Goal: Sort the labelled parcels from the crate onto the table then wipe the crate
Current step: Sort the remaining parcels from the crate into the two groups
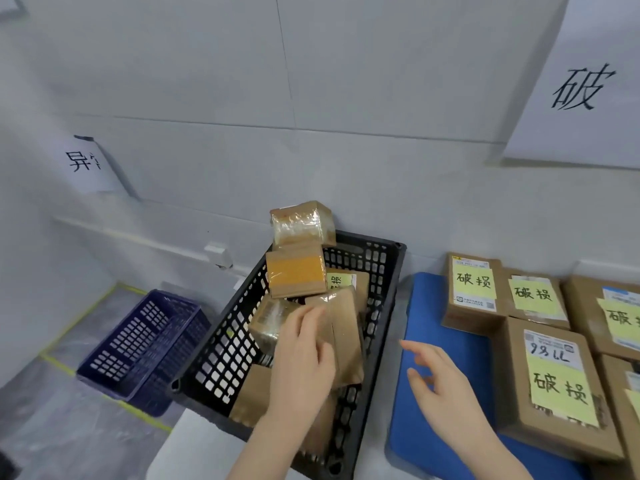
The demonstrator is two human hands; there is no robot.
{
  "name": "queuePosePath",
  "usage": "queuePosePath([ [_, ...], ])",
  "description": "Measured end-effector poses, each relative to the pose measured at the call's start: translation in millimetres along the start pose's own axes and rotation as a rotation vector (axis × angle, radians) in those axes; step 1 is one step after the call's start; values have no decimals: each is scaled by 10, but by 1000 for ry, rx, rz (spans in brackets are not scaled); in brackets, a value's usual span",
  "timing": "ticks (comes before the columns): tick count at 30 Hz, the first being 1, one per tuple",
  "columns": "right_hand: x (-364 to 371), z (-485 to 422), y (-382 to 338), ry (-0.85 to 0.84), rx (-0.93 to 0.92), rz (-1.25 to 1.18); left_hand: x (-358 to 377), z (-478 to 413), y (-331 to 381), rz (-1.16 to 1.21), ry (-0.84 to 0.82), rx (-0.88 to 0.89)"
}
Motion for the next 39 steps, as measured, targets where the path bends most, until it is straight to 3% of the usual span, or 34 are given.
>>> queuePosePath([
  [7,197,-482,-428,120,57,-8,-495,-1825,-428,131,60,-71],
  [12,390,-723,-652,159,55,-23,-142,-2880,-850,252,-211,-204],
  [15,473,-798,-723,179,73,-39,77,-2899,-914,288,-382,-337],
  [18,530,-951,-814,202,83,-70,172,-2678,-913,477,-469,-445],
  [24,527,-1568,-1279,278,2,-199,54,-2498,-927,659,-227,-165],
  [30,566,-1995,-1724,227,-130,-285,-188,-2193,-697,681,-90,93],
  [39,521,-1308,-1741,338,-269,-221,-480,-1590,-431,621,-32,305],
])
Point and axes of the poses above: each hand's wrist, its own z-axis away from the middle knuckle, its own x-axis out of the palm, y = z × x, the point moved 5 cm from there along -z, towards the middle knuckle, and after that the axes turned 6 degrees about y, right-handed, at the moved point
